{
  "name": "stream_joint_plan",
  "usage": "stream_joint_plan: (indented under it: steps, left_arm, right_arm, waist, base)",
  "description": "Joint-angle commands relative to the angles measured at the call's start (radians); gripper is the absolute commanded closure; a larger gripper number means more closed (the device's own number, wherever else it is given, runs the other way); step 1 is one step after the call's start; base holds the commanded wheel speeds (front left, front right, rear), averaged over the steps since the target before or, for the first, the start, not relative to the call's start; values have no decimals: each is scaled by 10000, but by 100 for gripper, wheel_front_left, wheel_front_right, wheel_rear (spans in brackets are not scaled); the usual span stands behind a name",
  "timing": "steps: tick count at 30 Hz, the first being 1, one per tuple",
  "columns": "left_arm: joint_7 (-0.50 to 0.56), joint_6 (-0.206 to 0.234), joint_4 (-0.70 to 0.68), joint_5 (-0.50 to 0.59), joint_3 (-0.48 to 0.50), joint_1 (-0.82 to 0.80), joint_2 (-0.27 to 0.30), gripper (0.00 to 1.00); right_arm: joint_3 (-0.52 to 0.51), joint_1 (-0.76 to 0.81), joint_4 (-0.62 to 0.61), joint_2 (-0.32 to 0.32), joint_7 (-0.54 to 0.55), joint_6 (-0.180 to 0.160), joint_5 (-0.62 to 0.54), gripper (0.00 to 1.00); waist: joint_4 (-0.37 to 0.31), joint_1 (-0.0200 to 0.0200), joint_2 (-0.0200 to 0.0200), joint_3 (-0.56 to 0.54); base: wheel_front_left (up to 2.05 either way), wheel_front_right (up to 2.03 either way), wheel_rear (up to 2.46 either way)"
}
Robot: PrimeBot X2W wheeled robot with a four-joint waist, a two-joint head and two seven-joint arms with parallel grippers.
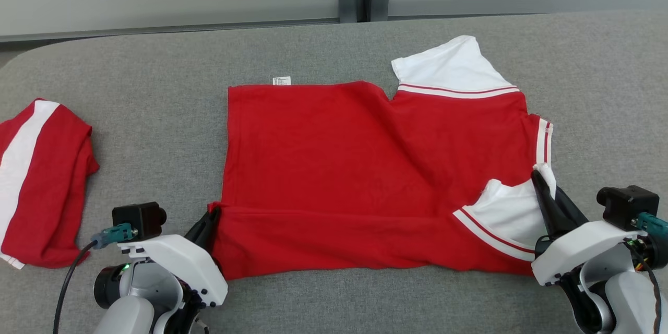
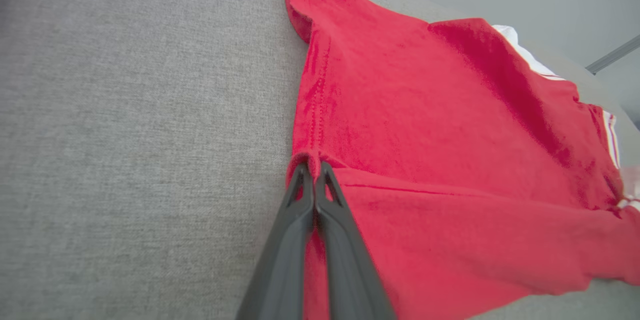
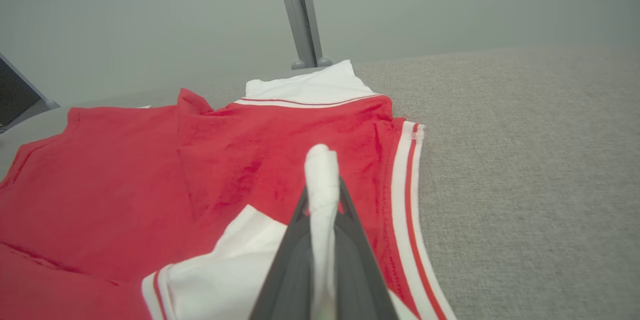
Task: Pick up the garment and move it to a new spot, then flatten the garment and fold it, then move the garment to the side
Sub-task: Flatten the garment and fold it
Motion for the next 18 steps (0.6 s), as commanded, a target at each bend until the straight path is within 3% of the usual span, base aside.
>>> stream_joint_plan:
  steps: [1,5,6,7,8,13,18]
  left_arm:
    - [-90,-81,97,-46,79,-231,34,100]
    - [-147,-172,591,-33,3,-549,-10,100]
    - [-203,-251,770,-20,-49,-660,-48,82]
    - [-278,-267,847,-6,-57,-709,-70,43]
    - [-298,-278,945,16,-103,-702,-94,0]
    - [-901,-347,954,104,-98,-555,-177,0]
    - [-2450,16,489,900,-74,-316,-126,0]
  right_arm:
    - [92,-225,203,-108,-132,0,34,100]
    - [464,-795,950,-131,-516,0,224,100]
    - [600,-1004,1316,-75,-740,0,255,54]
    - [653,-1107,1459,-44,-913,0,264,23]
    - [703,-1183,1599,-34,-1072,0,257,0]
    - [807,-1472,1988,-52,-2043,0,-6,0]
    - [514,-1344,1417,-111,-2434,0,-706,0]
  waist:
    - [34,0,0,190]
    - [82,0,0,373]
    - [100,0,0,427]
    - [104,0,0,445]
    - [106,0,0,451]
    - [102,0,0,414]
    - [136,0,0,177]
  base:
    - [0,0,0]
    - [0,0,0]
    - [0,0,0]
    - [0,0,0]
    - [0,0,0]
    - [0,0,0]
    - [0,0,0]
